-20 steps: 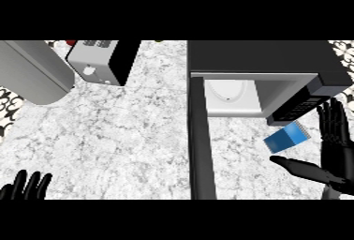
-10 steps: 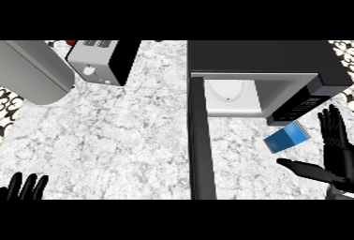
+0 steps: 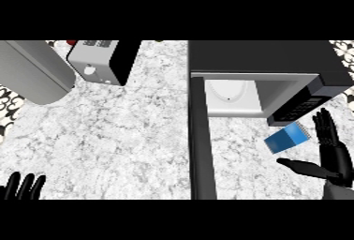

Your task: Pick up the milk, place it into the microwave and close the microwave

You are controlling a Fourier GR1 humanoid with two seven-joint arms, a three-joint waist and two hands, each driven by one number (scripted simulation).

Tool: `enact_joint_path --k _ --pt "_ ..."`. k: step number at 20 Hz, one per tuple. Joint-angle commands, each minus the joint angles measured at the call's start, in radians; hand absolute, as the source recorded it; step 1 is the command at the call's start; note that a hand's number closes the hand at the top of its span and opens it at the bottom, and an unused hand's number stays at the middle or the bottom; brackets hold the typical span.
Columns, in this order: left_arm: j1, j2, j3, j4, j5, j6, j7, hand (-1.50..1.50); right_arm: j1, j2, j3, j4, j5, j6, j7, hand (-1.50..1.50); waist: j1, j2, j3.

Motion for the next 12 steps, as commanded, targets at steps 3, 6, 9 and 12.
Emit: enact_joint_path --k 3,6,9,12 --pt "-0.019 -0.003 0.038 0.046 0.020 -0.016 -0.043 -1.50 -0.112 -0.037 -0.027 0.286 0.031 -0.028 -0.152 -1.50 0.003 0.001 0.000" --pt "-0.010 0.013 0.051 0.024 0.038 -0.023 -0.021 -1.50 -0.108 -0.036 -0.007 0.282 0.026 -0.006 -0.126 -1.50 -0.002 0.000 0.000" --pt "0.025 -0.019 -0.013 0.033 -0.012 -0.013 -0.070 -1.50 -0.207 -0.064 -0.022 0.468 0.038 0.017 -0.166 -1.50 0.008 0.003 0.001" --pt "0.019 -0.016 -0.016 -0.015 -0.020 -0.005 -0.012 -1.50 -0.224 -0.094 -0.019 0.499 0.033 0.062 -0.193 -1.50 0.003 0.002 0.001"
